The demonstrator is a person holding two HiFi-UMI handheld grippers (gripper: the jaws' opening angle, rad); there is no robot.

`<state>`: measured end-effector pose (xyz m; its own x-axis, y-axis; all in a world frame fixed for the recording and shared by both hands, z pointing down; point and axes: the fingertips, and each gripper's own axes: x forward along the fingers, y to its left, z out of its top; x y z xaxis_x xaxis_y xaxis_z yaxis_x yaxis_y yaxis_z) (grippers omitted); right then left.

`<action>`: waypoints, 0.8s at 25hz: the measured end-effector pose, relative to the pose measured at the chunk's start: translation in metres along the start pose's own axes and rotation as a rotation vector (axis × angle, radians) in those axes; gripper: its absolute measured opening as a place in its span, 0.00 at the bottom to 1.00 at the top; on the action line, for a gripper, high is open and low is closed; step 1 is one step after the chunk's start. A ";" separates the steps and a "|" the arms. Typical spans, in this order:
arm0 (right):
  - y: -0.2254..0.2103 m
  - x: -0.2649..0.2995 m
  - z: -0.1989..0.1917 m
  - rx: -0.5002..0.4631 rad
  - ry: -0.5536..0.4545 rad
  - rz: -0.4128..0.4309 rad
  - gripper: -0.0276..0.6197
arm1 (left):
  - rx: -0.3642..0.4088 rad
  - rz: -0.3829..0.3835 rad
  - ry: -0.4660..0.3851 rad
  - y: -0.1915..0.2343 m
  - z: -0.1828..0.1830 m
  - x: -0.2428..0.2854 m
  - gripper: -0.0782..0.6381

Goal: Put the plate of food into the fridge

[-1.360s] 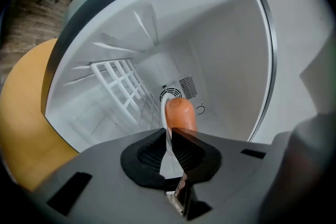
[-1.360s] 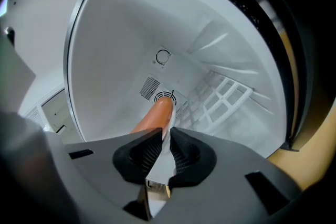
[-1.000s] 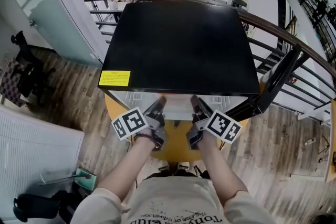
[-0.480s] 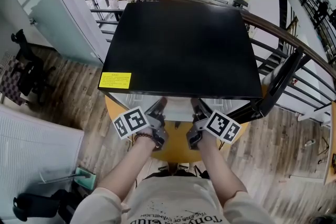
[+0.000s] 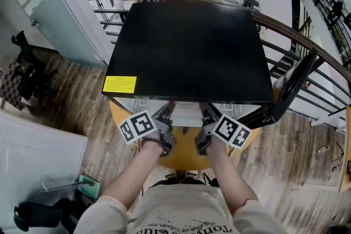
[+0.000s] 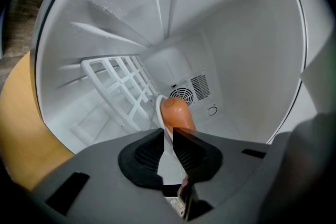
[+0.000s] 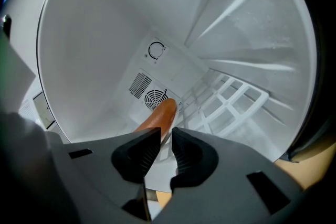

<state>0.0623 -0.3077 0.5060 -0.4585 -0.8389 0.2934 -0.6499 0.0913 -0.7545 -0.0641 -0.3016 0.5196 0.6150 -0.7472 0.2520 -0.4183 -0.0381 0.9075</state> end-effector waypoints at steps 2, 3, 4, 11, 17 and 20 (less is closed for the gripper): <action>0.000 0.000 0.000 -0.003 -0.001 0.000 0.17 | 0.011 -0.003 0.003 -0.002 0.000 0.001 0.19; 0.000 -0.001 0.001 -0.005 0.000 -0.001 0.17 | 0.018 -0.003 0.004 -0.002 0.000 0.001 0.20; 0.001 -0.001 0.001 -0.009 0.001 -0.004 0.17 | 0.025 -0.002 0.005 -0.003 0.000 0.000 0.20; 0.002 -0.002 0.000 -0.086 0.014 -0.038 0.19 | 0.093 0.017 0.009 -0.005 0.000 -0.001 0.21; 0.000 -0.003 0.001 -0.175 0.019 -0.079 0.22 | 0.178 0.042 0.026 -0.006 -0.001 -0.002 0.24; -0.004 -0.006 0.006 -0.226 0.000 -0.115 0.23 | 0.212 0.062 0.017 -0.006 0.001 -0.005 0.26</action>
<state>0.0715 -0.3063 0.5038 -0.3737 -0.8506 0.3698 -0.8166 0.1127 -0.5661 -0.0656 -0.2986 0.5129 0.5942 -0.7412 0.3123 -0.5855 -0.1324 0.7998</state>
